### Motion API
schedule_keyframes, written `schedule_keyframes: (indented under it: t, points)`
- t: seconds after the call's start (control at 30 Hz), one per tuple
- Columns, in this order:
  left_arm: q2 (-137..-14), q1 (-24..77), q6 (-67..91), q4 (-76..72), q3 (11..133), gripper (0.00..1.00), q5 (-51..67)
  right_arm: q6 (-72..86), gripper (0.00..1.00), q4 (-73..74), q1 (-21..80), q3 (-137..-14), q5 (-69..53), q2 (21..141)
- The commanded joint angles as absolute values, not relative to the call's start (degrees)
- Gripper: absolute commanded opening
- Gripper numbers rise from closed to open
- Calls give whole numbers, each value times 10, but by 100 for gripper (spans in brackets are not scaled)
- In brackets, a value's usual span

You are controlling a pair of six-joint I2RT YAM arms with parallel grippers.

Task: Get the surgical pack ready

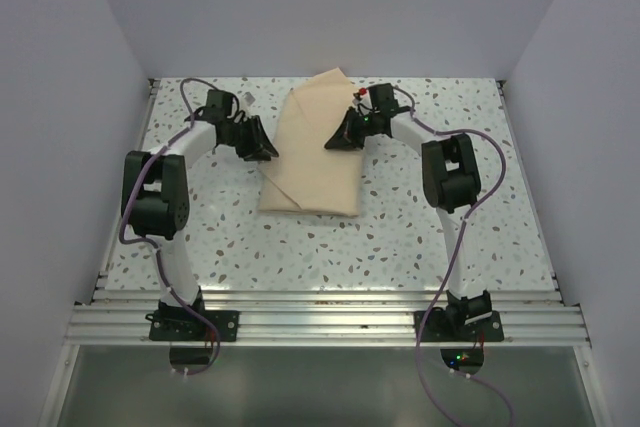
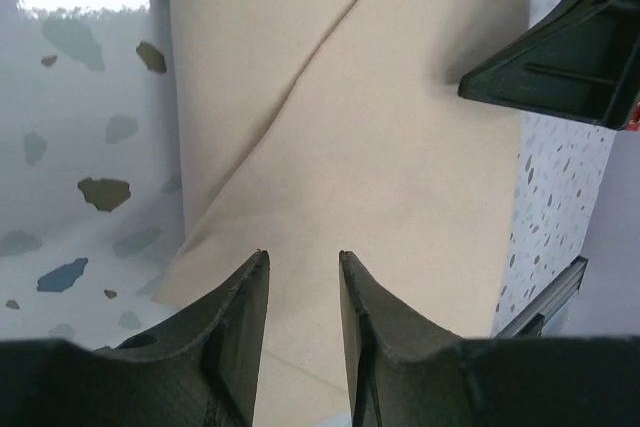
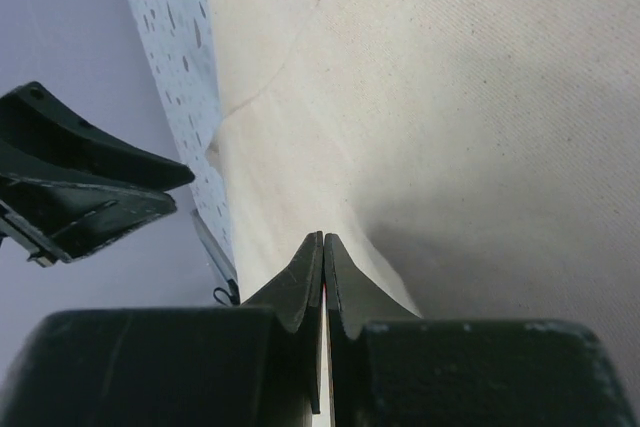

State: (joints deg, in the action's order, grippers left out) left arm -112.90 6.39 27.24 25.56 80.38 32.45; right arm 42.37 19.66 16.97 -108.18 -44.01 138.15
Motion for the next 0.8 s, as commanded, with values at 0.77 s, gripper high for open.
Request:
schedule_keyframes:
  t: [0.77]
  points:
    - [-1363, 120, 264, 307, 1059, 0, 140, 292, 1, 407, 174, -1230, -252, 1424]
